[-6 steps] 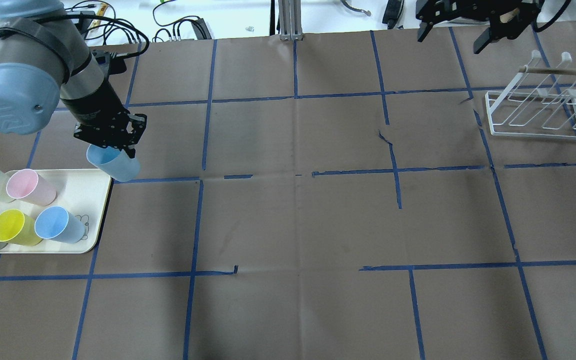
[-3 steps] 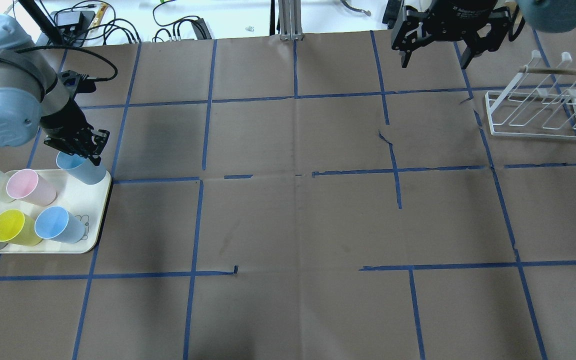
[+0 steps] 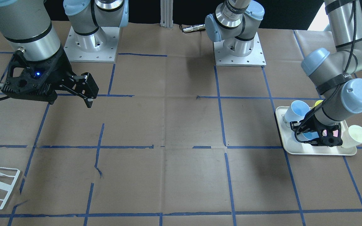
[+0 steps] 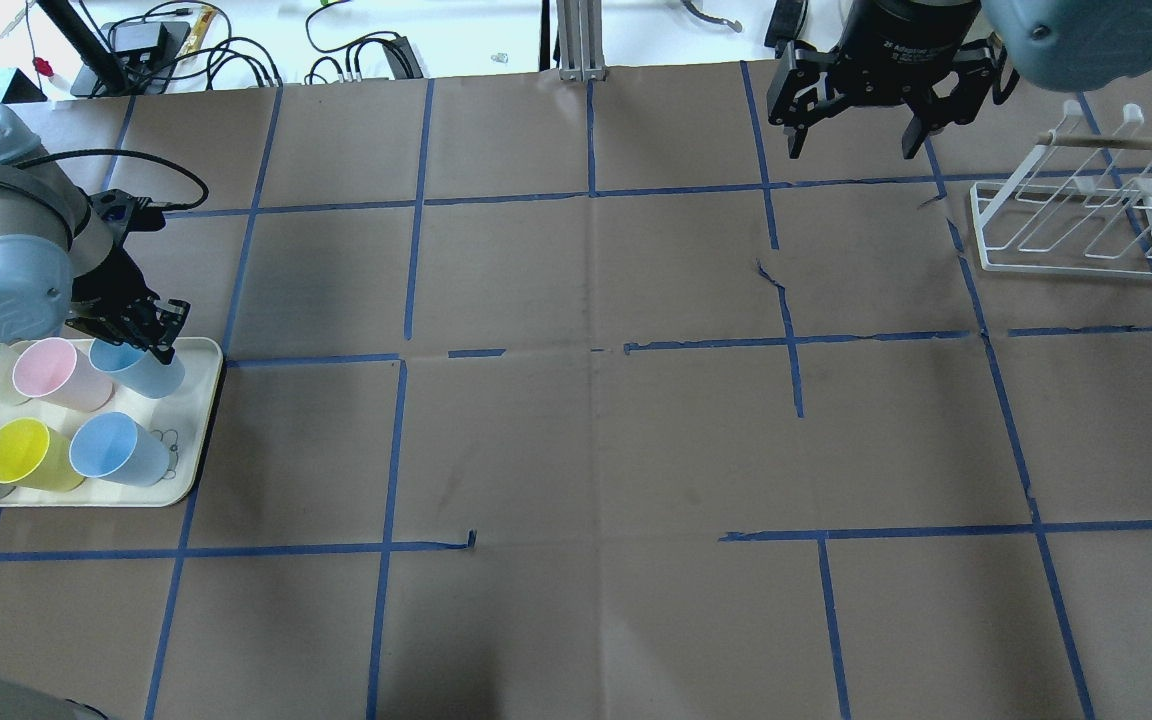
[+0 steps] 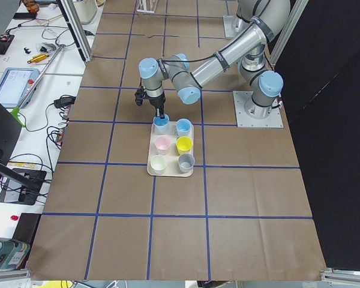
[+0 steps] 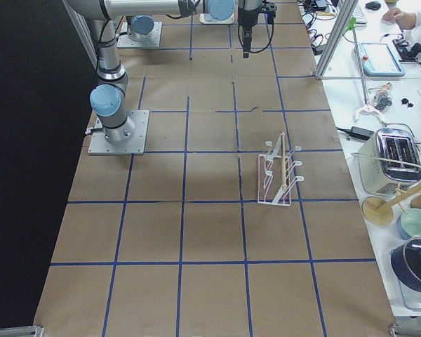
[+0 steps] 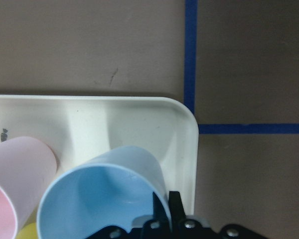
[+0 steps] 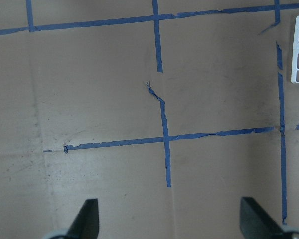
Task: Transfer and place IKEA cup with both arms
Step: 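Set the cup upright in the tray's empty slot and open the left gripper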
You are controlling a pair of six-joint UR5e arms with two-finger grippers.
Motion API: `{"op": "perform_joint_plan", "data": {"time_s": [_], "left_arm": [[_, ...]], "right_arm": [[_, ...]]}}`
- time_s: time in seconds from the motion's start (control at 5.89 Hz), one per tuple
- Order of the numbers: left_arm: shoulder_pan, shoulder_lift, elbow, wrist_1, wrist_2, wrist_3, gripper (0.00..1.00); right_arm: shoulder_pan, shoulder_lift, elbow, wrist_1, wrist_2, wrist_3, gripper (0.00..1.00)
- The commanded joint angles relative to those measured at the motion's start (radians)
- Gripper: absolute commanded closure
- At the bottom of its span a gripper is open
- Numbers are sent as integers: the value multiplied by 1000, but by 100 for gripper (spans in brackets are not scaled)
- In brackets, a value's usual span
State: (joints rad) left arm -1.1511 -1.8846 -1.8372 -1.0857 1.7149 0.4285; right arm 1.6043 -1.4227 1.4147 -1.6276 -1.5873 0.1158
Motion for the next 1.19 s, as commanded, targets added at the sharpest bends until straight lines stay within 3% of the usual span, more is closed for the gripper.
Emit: {"op": "perform_joint_plan", "data": {"time_s": [0.0, 0.34, 0.51, 0.68, 1.02], "left_arm": [[4, -13, 0, 7, 32, 15, 91], [2, -34, 10, 10, 25, 13, 86], [2, -39, 13, 10, 26, 15, 57], [2, -44, 13, 10, 22, 13, 4], [-6, -15, 33, -13, 28, 15, 2]], "right_arm": [[-4, -1, 1, -1, 0, -2, 0], [-4, -1, 1, 0, 3, -2, 0], [-4, -1, 1, -1, 3, -2, 0], [-4, -1, 1, -1, 1, -2, 0], [-4, -1, 1, -5, -2, -2, 0]]}}
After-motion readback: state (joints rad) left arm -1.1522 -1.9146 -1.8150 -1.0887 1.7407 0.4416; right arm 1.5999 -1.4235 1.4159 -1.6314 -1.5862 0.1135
